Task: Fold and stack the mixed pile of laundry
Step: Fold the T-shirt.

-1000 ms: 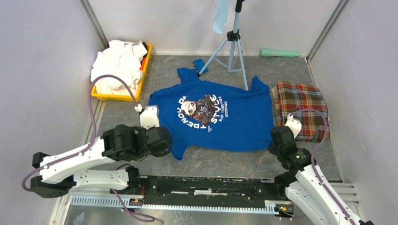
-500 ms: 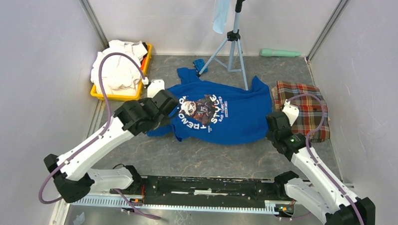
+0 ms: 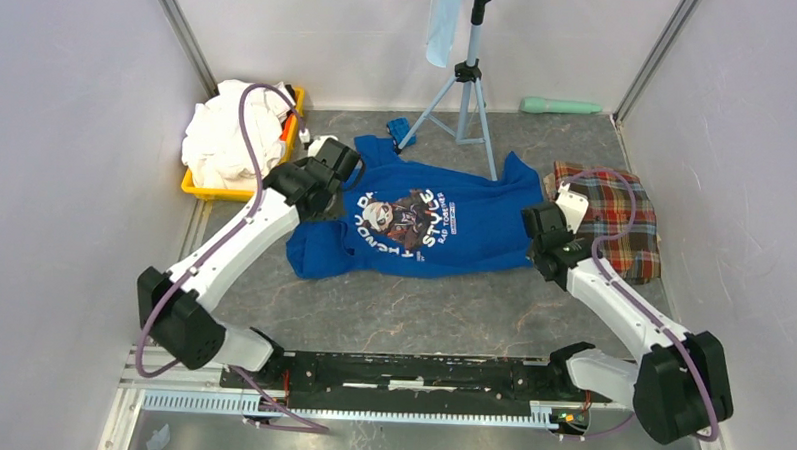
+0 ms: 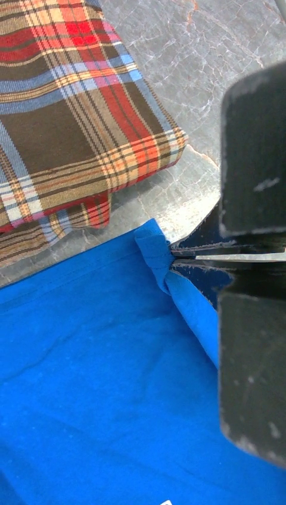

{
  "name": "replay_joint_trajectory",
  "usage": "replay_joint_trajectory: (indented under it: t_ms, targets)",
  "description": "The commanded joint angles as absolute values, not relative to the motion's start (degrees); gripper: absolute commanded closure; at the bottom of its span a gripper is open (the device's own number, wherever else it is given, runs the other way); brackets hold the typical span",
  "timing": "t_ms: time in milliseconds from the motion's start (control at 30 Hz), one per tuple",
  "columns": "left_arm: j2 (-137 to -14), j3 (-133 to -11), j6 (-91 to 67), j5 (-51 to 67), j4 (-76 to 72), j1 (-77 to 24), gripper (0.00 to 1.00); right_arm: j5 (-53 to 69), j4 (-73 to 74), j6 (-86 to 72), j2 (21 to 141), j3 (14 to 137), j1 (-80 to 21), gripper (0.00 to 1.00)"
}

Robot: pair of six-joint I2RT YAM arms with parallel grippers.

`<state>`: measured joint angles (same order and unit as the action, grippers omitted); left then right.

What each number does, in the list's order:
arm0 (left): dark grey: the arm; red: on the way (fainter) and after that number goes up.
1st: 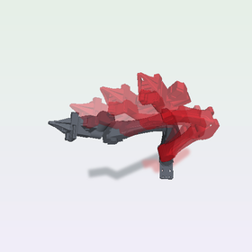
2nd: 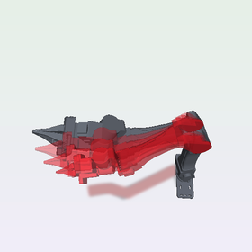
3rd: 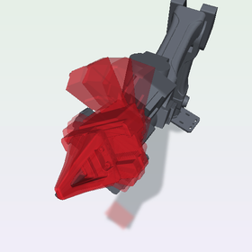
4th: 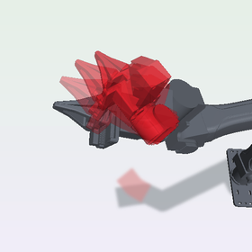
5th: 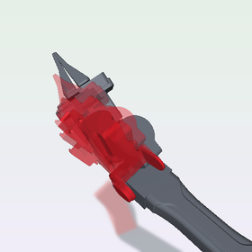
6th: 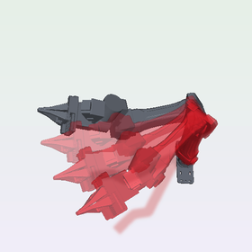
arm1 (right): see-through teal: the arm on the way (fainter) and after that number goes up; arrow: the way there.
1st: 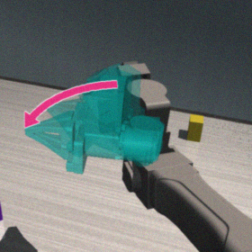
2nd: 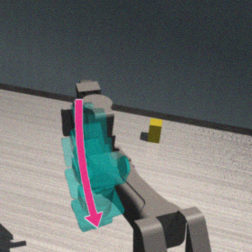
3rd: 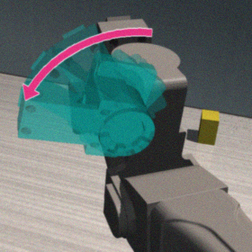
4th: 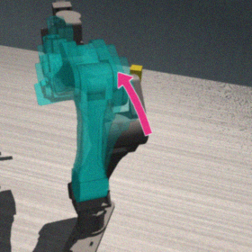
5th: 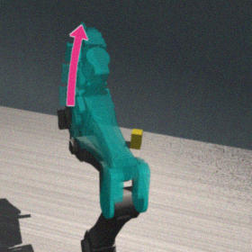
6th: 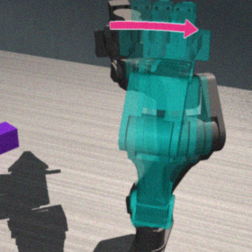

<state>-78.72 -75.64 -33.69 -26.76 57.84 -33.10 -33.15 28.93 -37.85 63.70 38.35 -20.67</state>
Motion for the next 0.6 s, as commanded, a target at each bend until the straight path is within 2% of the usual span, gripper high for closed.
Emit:
replay_joint_trajectory:
  t_ms: [0,567]
  targets:
    - [-83.82,-80.05,-28.00,-23.62,52.87,-29.72,0.98,-34.62,24.78,-36.78,67.50,41.67,-19.36,1.00]
    - [-101.68,-88.33,-26.48,-22.00,52.18,-24.23,0.98,-32.82,20.78,-35.42,79.21,44.62,-17.66,1.00]
